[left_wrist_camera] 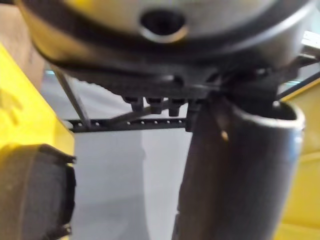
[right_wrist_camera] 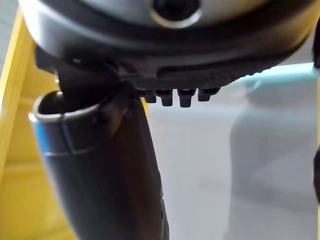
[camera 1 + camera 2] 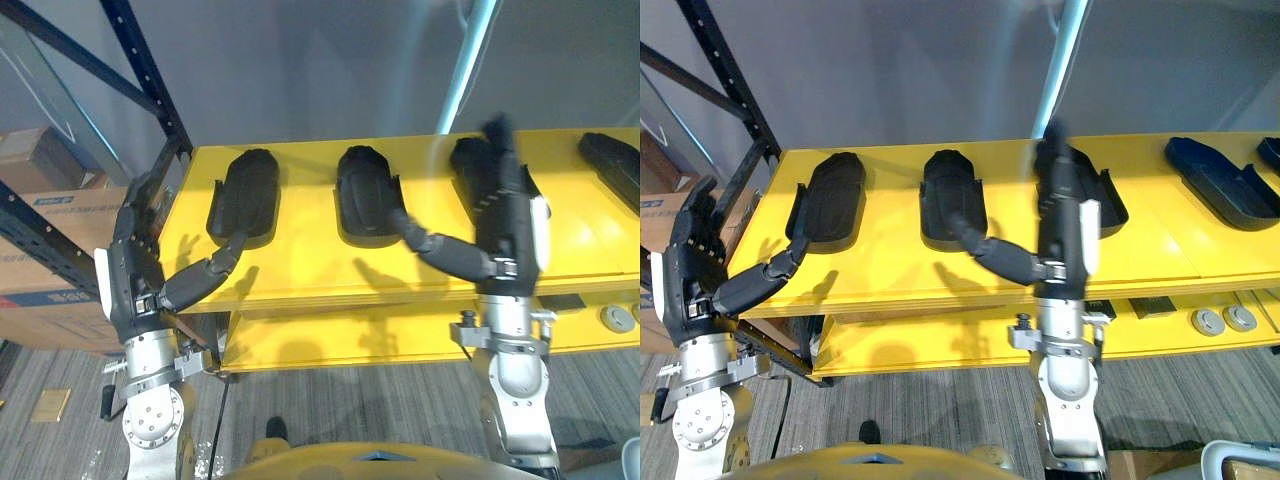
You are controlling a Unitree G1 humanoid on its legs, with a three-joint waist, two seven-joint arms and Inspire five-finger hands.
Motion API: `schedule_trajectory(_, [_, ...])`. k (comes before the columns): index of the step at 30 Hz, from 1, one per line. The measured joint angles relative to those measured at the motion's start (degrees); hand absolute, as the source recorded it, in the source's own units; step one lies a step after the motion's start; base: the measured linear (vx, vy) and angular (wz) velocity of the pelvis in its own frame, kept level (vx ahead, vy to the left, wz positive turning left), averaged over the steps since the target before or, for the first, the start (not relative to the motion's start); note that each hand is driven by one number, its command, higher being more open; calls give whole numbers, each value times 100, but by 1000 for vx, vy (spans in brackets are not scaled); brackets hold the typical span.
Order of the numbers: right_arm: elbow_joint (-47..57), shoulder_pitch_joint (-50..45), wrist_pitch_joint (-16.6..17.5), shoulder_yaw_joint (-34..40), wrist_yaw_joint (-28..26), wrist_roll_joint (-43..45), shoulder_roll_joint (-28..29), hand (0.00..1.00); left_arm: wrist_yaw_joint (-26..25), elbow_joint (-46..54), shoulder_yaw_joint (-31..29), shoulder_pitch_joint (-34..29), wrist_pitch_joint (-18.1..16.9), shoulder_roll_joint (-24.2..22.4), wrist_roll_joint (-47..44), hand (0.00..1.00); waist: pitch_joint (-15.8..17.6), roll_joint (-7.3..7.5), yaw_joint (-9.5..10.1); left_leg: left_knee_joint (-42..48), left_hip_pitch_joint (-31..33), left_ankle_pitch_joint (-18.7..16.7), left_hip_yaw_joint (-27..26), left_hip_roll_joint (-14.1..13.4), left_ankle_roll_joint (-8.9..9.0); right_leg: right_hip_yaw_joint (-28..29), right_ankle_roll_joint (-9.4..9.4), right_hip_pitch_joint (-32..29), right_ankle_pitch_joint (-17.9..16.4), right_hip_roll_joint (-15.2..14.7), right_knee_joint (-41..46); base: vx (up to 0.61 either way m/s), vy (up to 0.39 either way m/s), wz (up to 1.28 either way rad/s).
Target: Walk over and take three plastic housings, then place them on the shelf
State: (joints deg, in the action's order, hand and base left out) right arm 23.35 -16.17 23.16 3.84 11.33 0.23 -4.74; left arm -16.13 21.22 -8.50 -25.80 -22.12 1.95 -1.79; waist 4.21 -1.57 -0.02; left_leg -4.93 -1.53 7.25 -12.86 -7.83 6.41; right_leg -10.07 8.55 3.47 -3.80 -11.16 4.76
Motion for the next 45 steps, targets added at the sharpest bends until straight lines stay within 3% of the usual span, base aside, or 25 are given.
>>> schedule_trajectory(5, [-161, -864, 5, 1050, 1599, -111, 621, 100, -1215, -408, -224, -325, -46, -279, 441, 100, -149, 48, -21, 11, -25, -30, -178, -134, 52, 123, -6, -24, 66, 109, -9, 45, -26, -18])
schedule_trajectory(8, [-593, -1188, 10, 1427, 2294, -102, 988, 100, -1170, -547, -194, -436, -267, -333, 440, 100, -238, 141, -27, 7, -141, -167, -334, -214, 100, 200, -6, 62, 65, 115, -38, 8, -12, -16])
schedule_trajectory(12, [-1595, -1263, 10, 1661, 2700, 308, 1144, 100, -962, -549, 148, -386, -508, -317, 423, 100, -244, 181, -51, -9, -296, -166, -815, -286, 101, 176, -16, 164, 48, 123, -89, -33, -3, 1])
schedule_trajectory(15, [-2505, -1218, -100, 1817, 2979, 574, 1144, 100, -280, -457, 624, -349, -787, -239, -88, 100, -319, 179, -25, -9, -294, -121, -884, -285, 108, 157, -40, 152, 28, 109, -92, -22, 9, 5])
schedule_trajectory(17, [-2933, -1184, -300, 1900, 3040, 570, 1141, 100, 655, -212, 1015, -321, -786, -72, -803, 100, -343, 134, -21, -9, -277, -102, -885, -287, 110, 123, -29, 151, 35, 107, -93, 5, -1, 6])
schedule_trajectory(18, [-3348, -1116, -482, 1947, 3016, 562, 1118, 100, 1493, 19, 1419, -234, -775, 112, -1350, 100, -346, 116, -22, -8, -272, -99, -899, -291, 111, 120, -28, 146, 37, 108, -102, 0, 0, 0])
schedule_trajectory(20, [-3796, -1038, -654, 1974, 2957, 557, 1087, 100, 2325, 178, 1727, -4, -692, 293, -1774, 100, -365, 87, -28, -3, -273, -97, -915, -295, 114, 121, -26, 148, 40, 110, -108, 19, 0, -2])
schedule_trajectory(21, [-4333, -899, -787, 1995, 2888, 528, 1027, 100, 3008, 266, 1973, 315, -543, 456, -2052, 100, -389, 46, -45, 5, -274, -91, -937, -301, 134, 128, -18, 149, 50, 115, -106, 35, 0, -5])
schedule_trajectory(23, [-4831, -766, -925, 2054, 2753, 522, 976, 100, 3606, 316, 2111, 617, -228, 588, -2324, 100, -391, 9, -63, 5, -289, -90, -973, -315, 157, 158, -16, 148, 53, 126, -109, 22, -2, -9])
schedule_trajectory(26, [-5446, -671, -1107, 2184, 2473, 586, 944, 100, 4462, 262, 2300, 842, 690, 946, -2507, 100, -367, -37, -104, -9, -292, -106, -1030, -356, 174, 191, -14, 140, 54, 136, -139, 21, -11, -7])
schedule_trajectory(32, [-6065, -536, -1332, 2243, 1611, 732, 891, 100, 5228, -533, 2484, 835, 2253, 1499, -2703, 100, -274, 34, -168, -14, -276, -149, -1078, -352, 165, 226, -7, 156, 57, 131, -174, 34, 2, -3])
schedule_trajectory(34, [-6242, -486, -1392, 2234, 1332, 833, 871, 100, 5337, -772, 2638, 833, 2550, 1633, -2709, 100, -247, 77, -132, -15, -282, -186, -1124, -337, 168, 258, -7, 155, 57, 114, -183, 19, 12, -5])
schedule_trajectory(38, [-6494, -321, -1393, 1879, 983, 862, 699, 100, 5310, -1338, 2770, 841, 2894, 1632, -2710, 100, -203, 143, -157, -16, -293, -219, -1177, -290, 153, 284, 3, 156, 62, 43, -185, 4, 4, -1])
schedule_trajectory(45, [-6524, -71, -1429, 1407, 768, 964, 667, 100, 4708, -2526, 2624, 844, 2853, 1654, -2401, 100, -126, 259, -142, -17, -415, -171, -1150, -245, 125, 253, 13, 268, 51, -5, -216, -6, -2, 2])
